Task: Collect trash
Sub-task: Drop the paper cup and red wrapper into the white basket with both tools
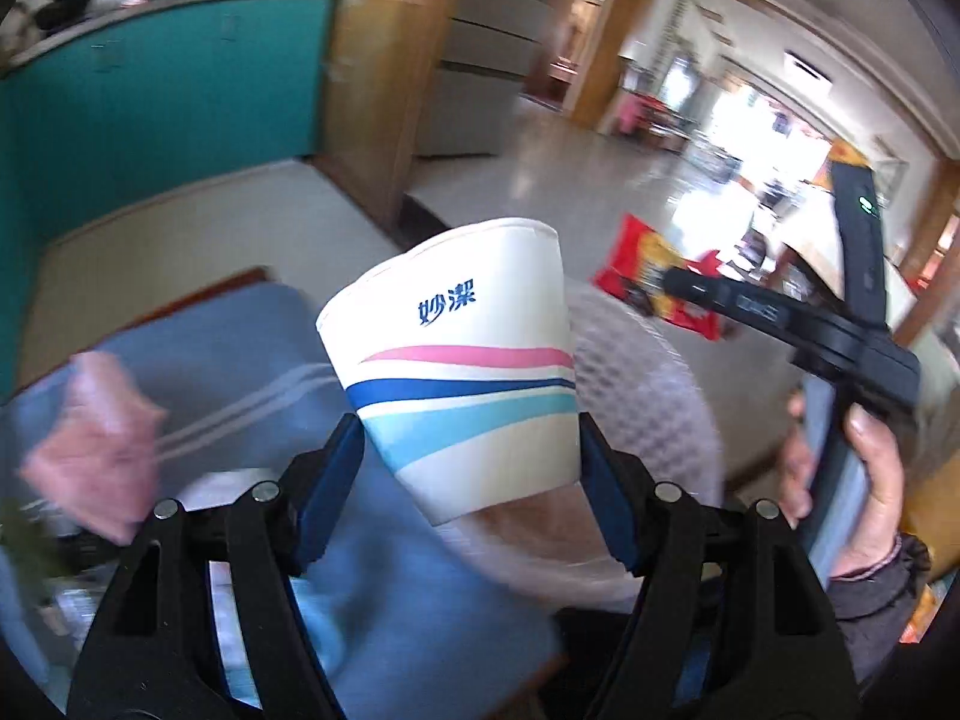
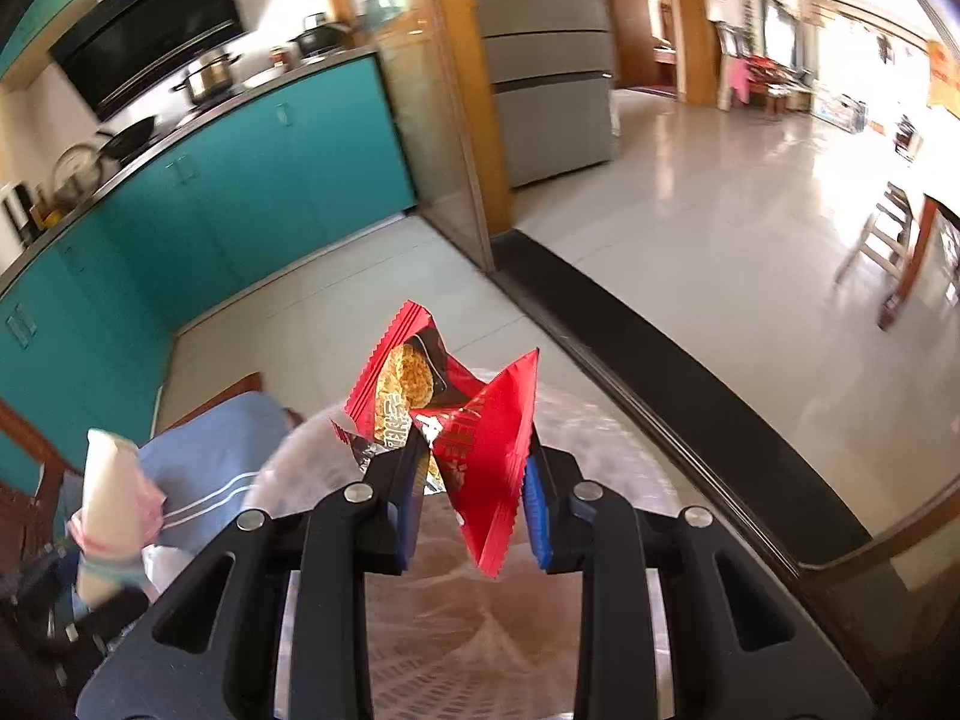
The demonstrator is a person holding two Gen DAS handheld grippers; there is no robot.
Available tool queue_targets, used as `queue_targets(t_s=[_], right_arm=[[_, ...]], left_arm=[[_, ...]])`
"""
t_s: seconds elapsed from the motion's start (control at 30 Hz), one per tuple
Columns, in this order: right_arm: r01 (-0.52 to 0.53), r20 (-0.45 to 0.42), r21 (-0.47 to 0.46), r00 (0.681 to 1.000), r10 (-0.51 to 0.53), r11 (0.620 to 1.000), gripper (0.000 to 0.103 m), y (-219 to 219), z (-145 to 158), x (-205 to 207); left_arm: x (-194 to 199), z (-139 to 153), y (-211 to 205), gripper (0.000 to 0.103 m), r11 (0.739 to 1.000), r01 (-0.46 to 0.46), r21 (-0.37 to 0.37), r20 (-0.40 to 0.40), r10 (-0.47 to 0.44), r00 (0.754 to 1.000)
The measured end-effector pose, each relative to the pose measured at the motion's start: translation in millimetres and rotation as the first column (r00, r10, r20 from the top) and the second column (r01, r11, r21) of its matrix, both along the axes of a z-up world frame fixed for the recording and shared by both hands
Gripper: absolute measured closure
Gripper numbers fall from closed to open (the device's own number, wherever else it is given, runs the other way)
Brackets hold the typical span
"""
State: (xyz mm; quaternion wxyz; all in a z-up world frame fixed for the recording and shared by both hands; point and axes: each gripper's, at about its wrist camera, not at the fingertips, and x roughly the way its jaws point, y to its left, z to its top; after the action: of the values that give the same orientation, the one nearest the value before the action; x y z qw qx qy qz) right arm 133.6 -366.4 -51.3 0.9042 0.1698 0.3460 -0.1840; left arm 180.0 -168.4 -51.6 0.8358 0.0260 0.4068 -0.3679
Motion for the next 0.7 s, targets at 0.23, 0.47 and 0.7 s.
queue_targets(t_s=[0.23, 0.47, 0.7], right_arm=[[0.000, -0.043, -0.009, 0.999, 0.000, 1.000, 0.073, -7.9, -9.8, -2.7], [0.012, -0.026, 0.013, 1.000, -0.012, 1.000, 0.039, -11.9, -8.7, -4.0], [-0.094, 0.035, 0.019, 0.995, 0.094, 0.995, 0.038, 23.4, -1.3, 10.3]], left_arm=[[9.9, -26.6, -53.8, 0.031, 0.994, 0.086, 0.070, -0.036, -0.084, 0.996], [9.1, -26.7, -53.7, 0.016, 0.993, 0.069, 0.097, 0.028, -0.072, 0.997], [51.0, 18.0, 31.4, 0.016, 0.951, -0.277, 0.135, 0.223, 0.243, 0.944]])
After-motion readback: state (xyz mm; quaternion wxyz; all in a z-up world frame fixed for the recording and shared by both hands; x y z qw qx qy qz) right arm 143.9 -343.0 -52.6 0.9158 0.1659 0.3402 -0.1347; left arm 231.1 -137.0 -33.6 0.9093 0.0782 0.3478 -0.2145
